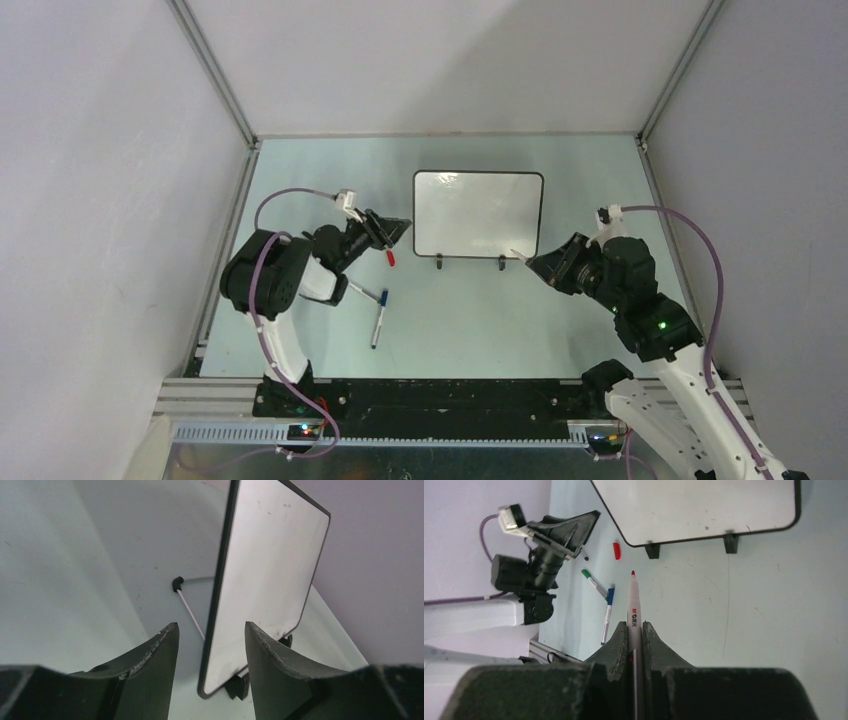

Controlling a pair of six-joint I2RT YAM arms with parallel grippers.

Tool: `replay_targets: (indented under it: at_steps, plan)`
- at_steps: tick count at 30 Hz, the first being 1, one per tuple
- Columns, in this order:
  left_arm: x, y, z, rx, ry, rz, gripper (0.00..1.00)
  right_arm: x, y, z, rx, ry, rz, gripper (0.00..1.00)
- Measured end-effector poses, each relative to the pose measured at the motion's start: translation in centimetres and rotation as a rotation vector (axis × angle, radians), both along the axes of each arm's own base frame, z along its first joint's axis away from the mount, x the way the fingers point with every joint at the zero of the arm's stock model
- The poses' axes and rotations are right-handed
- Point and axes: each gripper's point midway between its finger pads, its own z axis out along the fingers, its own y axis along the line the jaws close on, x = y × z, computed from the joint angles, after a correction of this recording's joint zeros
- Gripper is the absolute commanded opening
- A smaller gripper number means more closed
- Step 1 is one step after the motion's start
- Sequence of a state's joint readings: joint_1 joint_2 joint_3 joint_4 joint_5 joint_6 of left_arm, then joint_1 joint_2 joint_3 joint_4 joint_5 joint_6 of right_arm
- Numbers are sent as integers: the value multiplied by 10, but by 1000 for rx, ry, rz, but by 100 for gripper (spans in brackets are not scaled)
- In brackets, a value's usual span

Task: Write a sentence on the whiteboard
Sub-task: Adjust the whiteboard on the whiteboard stand.

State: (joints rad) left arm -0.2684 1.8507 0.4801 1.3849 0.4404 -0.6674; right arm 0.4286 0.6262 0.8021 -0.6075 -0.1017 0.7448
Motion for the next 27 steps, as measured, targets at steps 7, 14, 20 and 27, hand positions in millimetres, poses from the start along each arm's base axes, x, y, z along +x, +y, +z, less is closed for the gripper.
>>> replay_targets:
  at_steps: [7,14,20,27]
  plan:
    - [22,-6,-3,-6,-3,-16,62,3,9,13,1,-86,72,0]
    - [20,-16,-2,-5,-8,-94,53,8,20,12,7,-100,127,0]
    - [16,-26,-8,-8,6,-167,45,14,27,10,12,-94,157,0]
    - [4,-34,-14,-10,37,-242,1,14,29,12,19,-105,166,0]
